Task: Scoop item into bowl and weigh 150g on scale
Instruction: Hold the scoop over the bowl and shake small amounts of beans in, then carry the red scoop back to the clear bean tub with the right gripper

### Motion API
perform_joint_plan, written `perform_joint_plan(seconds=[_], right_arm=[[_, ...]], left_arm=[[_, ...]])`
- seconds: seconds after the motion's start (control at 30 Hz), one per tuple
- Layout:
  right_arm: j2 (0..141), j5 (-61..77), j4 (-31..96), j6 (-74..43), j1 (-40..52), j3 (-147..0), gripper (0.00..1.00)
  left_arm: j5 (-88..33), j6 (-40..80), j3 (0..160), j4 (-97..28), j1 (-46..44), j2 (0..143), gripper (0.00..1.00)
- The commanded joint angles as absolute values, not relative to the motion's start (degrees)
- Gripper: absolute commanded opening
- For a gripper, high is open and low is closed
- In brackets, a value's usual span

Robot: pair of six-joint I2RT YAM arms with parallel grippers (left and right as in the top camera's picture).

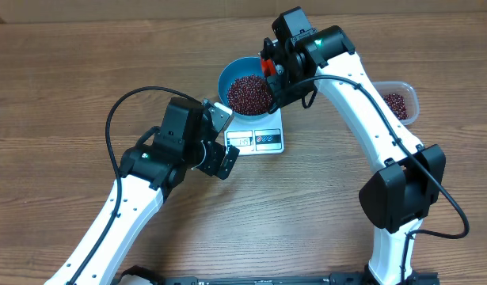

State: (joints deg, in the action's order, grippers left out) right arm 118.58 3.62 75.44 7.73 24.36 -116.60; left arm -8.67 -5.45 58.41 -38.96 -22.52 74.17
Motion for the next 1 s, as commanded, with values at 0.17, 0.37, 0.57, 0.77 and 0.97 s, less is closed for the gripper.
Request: perform_joint_plan(seconds=[0.17,0.37,0.57,0.77,0.97], right_arm=[[118.19,9.91,75.09,8.86,23.31,-118.48,0.04],[118.19,20.86,75.26,8.91,18.96,-118.48,0.04],[117.67,28.82,75.7,9.63,14.37,-118.48,0.04],[117.21,29.95,76.69,11.0,13.78,-118.48,0.04],[116.01,31.22,76.69,11.03,13.74,-118.48,0.04]], left_arm=[[-8.38,-5.1,58.22,-38.74,-22.9,74.61,0.99],[-8.36,-5.1,58.22,-38.74,-22.9,74.61,1.0],[-8.36,-5.1,58.24,-38.74,-22.9,74.61,1.0],[-8.38,-5.1,58.22,-38.74,-22.9,74.61,1.0],[-8.38,-5.1,58.24,-38.74,-22.9,74.61,1.0]])
